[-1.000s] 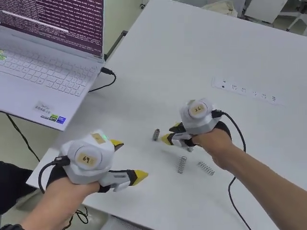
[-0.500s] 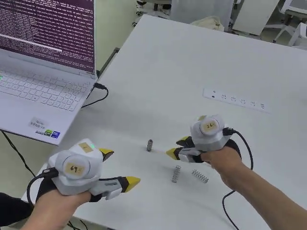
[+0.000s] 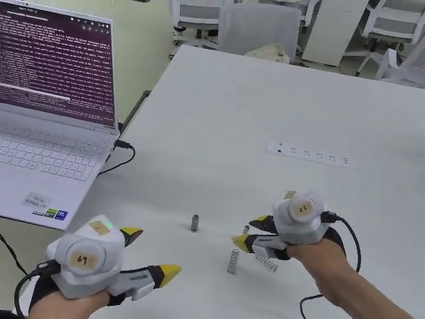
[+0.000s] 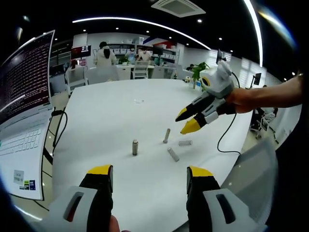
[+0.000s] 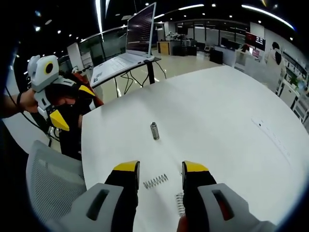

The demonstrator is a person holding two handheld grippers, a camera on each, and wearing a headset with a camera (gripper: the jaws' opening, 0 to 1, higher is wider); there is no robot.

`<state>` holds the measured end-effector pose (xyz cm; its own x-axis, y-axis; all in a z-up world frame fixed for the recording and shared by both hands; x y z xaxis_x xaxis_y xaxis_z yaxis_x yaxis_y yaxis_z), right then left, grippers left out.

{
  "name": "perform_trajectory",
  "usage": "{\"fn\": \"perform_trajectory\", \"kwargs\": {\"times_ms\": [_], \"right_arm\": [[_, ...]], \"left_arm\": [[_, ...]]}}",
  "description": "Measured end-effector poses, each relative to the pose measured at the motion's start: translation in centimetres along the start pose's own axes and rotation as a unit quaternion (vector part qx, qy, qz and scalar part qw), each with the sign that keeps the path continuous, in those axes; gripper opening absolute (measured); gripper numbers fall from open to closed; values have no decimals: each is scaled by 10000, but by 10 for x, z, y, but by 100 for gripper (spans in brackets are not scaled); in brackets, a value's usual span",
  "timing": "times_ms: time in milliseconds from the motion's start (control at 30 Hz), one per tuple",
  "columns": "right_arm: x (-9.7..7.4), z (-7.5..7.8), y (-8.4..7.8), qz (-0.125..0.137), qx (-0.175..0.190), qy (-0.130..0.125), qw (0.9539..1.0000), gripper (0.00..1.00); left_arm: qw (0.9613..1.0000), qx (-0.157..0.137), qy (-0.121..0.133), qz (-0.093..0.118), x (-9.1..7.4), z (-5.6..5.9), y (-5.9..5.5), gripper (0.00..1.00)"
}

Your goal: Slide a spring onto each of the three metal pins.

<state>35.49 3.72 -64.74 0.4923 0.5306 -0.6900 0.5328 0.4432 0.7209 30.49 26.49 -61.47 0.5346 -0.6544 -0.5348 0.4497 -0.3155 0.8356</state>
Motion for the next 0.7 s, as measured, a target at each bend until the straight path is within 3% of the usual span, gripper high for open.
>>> {"fn": "perform_trajectory", "kwargs": {"times_ms": [433, 700], "right_arm": [[-34, -4, -22, 188, 43, -159, 9997, 36], [-62, 0, -39, 310, 203, -382, 9986, 41]], "left_arm": [[10000, 52, -70, -12, 6, 1, 4, 57], [9999, 88, -135, -1, 12, 5, 7, 57]]}}
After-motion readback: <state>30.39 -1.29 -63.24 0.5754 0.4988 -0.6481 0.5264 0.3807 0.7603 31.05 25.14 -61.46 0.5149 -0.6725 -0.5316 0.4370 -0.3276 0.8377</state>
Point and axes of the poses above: the centre of the closed fingertips' face, and the gripper's own axes: x roughly forward along the fingers, z roughly to its right, y roughly out of its top, the point moved 6 cm from there along -x, roughly backward along the fingers, and after that the axes turned 3 degrees about -y, right-handed, at the moved point
